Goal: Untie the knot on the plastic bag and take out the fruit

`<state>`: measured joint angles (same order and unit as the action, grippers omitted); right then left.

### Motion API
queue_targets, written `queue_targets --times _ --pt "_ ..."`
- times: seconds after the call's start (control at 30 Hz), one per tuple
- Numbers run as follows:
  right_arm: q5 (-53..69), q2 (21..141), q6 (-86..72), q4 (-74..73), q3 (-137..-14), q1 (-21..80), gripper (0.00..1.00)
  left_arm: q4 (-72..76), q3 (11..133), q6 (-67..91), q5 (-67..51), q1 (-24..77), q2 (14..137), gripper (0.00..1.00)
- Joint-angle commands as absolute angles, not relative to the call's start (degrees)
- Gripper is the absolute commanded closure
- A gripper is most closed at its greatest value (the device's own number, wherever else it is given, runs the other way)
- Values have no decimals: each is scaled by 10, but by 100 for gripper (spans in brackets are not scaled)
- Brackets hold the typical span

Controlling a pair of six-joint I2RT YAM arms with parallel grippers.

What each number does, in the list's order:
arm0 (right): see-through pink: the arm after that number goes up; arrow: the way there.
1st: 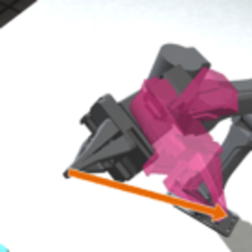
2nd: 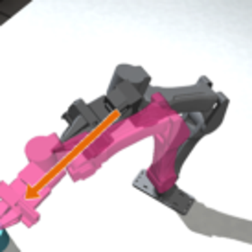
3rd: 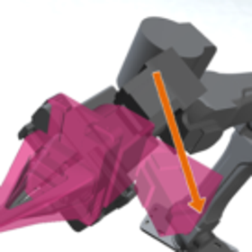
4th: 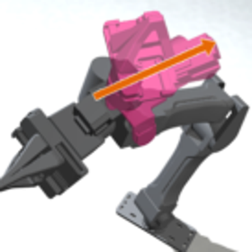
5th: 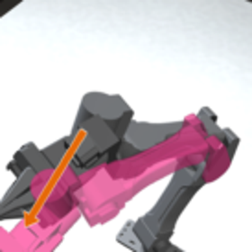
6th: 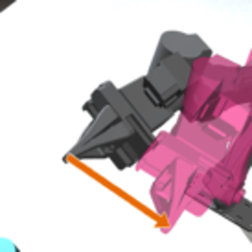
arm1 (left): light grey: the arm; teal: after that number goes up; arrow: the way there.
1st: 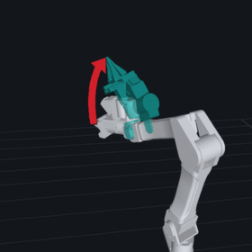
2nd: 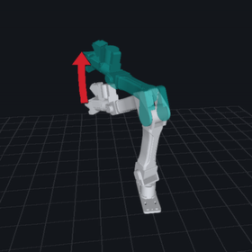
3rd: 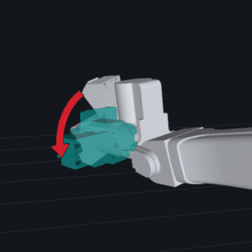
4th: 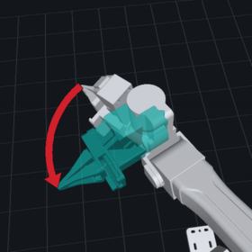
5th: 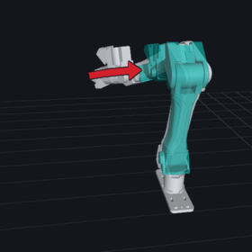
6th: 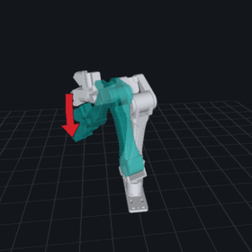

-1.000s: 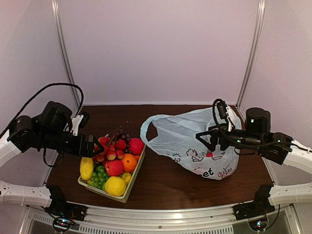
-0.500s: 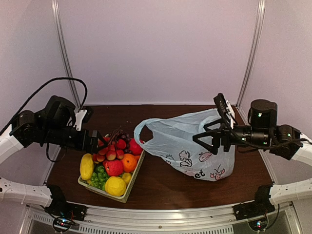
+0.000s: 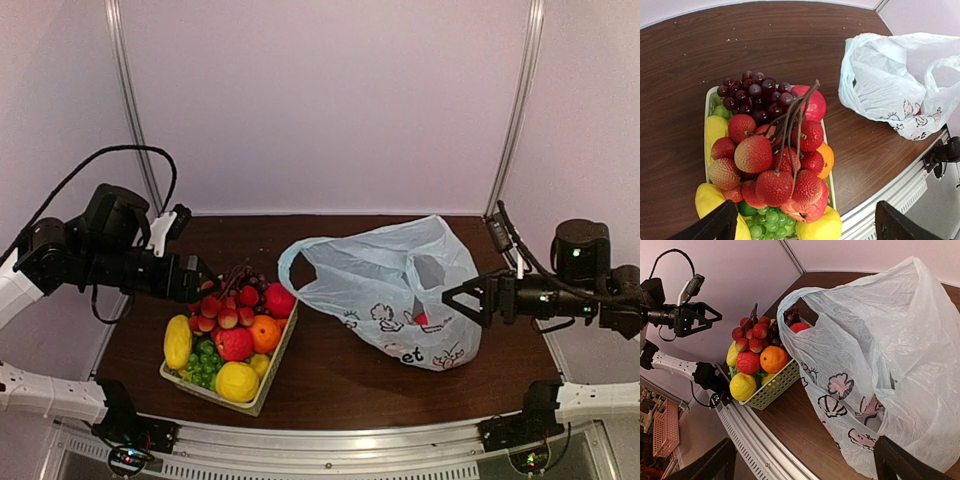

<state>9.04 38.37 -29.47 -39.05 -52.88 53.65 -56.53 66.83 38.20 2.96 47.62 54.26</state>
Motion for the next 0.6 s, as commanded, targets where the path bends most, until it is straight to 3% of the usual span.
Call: queue_targets --times 0.0,0.2,0.43,0.57 --pt "142 341 -312 -447 -551 539 4 -540 689 357 36 472 555 3" --pt "178 373 -296 -318 -526 585 11 -542 727 329 21 445 584 3" --pt "-14 543 -195 -183 -550 822 7 -532 763 288 -42 369 610 3" --pt "-25 666 -165 -70 -552 904 4 -514 756 276 -69 336 616 3"
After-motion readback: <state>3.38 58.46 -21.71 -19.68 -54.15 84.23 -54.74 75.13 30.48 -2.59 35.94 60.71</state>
